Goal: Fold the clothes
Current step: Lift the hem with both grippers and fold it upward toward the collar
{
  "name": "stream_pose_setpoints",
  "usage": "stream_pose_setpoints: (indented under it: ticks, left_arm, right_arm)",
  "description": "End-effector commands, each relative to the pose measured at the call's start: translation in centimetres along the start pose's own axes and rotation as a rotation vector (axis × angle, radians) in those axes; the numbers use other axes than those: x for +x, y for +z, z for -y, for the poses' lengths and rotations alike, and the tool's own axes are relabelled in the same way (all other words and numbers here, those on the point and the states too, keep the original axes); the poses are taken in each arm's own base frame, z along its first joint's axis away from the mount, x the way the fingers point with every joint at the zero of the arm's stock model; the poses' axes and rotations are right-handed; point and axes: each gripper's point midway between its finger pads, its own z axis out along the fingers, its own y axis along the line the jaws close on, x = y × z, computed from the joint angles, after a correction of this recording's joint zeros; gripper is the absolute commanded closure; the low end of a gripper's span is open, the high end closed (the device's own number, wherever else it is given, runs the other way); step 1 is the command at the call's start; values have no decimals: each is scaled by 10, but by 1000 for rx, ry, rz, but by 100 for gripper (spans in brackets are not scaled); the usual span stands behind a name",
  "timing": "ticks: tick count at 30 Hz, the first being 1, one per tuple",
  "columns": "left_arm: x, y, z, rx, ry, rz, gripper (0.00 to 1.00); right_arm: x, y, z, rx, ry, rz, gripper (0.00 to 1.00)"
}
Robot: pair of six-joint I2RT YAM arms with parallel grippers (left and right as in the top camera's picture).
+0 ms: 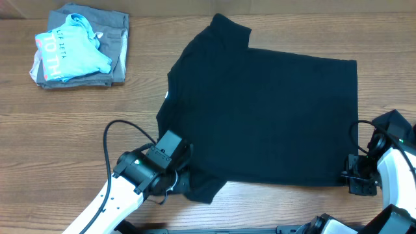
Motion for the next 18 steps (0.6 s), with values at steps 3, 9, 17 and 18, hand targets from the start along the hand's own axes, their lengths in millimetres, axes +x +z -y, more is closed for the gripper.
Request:
stream_pose_setpoints:
  ticks: [3, 9, 17, 18]
  left_arm:
    - [-44, -12, 0, -43, 13, 208, 96]
    - [-90, -23, 1, -47, 16, 394, 96]
    - [-138, -25, 15, -33, 34, 552, 96]
    - [-142, -21, 16, -35, 44, 553, 95]
  right_arm:
    - [-8, -8, -18, -72, 19, 21, 96]
    - [-5, -11, -47, -199, 21, -10, 96]
    - [-4, -20, -79, -323, -9, 5, 96]
    - [-3, -21, -82, -335, -16, 10, 96]
